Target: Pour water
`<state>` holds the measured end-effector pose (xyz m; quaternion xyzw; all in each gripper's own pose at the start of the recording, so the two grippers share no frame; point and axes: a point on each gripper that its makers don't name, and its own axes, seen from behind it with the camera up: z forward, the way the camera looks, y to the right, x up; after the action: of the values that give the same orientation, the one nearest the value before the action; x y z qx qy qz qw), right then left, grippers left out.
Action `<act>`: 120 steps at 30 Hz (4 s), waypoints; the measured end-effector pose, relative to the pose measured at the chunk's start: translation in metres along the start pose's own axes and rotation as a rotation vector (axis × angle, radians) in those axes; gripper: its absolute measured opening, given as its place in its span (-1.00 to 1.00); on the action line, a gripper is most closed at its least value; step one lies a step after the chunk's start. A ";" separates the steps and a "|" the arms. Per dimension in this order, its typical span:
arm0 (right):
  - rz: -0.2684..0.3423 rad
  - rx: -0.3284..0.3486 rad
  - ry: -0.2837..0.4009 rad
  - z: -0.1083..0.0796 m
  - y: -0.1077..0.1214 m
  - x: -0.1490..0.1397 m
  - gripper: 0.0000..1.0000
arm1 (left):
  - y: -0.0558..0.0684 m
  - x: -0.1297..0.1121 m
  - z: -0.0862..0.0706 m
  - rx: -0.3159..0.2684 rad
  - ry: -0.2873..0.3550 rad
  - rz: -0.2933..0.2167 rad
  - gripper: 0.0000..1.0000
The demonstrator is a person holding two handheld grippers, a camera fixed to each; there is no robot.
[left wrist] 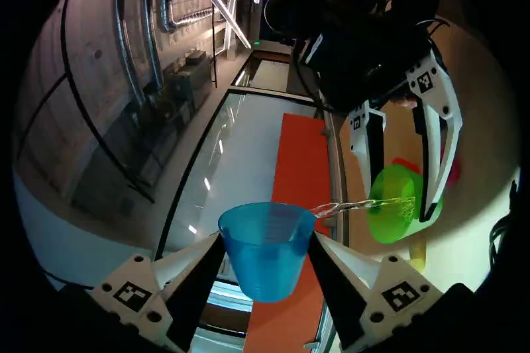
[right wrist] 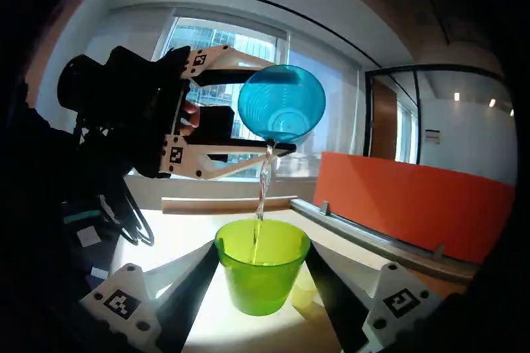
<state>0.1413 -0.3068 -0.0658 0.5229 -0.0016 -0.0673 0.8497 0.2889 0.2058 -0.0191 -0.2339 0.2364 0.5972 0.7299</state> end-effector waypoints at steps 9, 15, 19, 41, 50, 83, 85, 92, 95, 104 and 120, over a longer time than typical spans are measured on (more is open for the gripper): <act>-0.003 -0.001 -0.001 0.000 0.001 0.000 0.83 | -0.005 0.002 0.001 0.013 0.006 0.036 0.67; -0.005 0.000 0.000 0.000 0.000 0.001 0.82 | -0.006 0.001 0.004 0.018 0.006 0.063 0.67; -0.005 -0.001 0.000 0.000 0.000 0.001 0.83 | -0.008 0.002 0.003 0.021 0.008 0.079 0.67; -0.005 -0.005 0.006 -0.003 0.002 0.003 0.82 | -0.004 0.007 0.003 0.029 0.010 0.186 0.67; -0.004 -0.007 0.007 -0.003 0.002 0.003 0.83 | -0.004 0.011 0.002 0.033 0.015 0.246 0.67; -0.001 -0.013 0.010 -0.004 0.002 0.000 0.82 | -0.010 0.000 0.005 0.045 0.000 0.122 0.67; -0.001 -0.015 0.010 -0.004 0.003 0.000 0.83 | -0.008 -0.002 0.005 0.040 -0.003 0.079 0.67; 0.001 -0.018 0.018 -0.006 0.005 0.003 0.83 | 0.001 -0.005 0.008 0.018 0.009 -0.120 0.67; 0.004 -0.019 0.019 -0.007 0.005 0.003 0.82 | 0.002 -0.007 0.009 0.015 0.013 -0.217 0.67; 0.004 -0.022 0.026 -0.008 0.007 0.008 0.82 | 0.000 -0.014 0.007 0.011 0.013 -0.467 0.67; 0.000 -0.024 0.035 -0.010 0.006 0.014 0.83 | -0.002 -0.032 0.006 -0.008 0.030 -0.965 0.67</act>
<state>0.1565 -0.2973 -0.0661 0.5138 0.0138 -0.0581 0.8559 0.2855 0.1849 0.0054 -0.3283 0.1089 0.1880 0.9192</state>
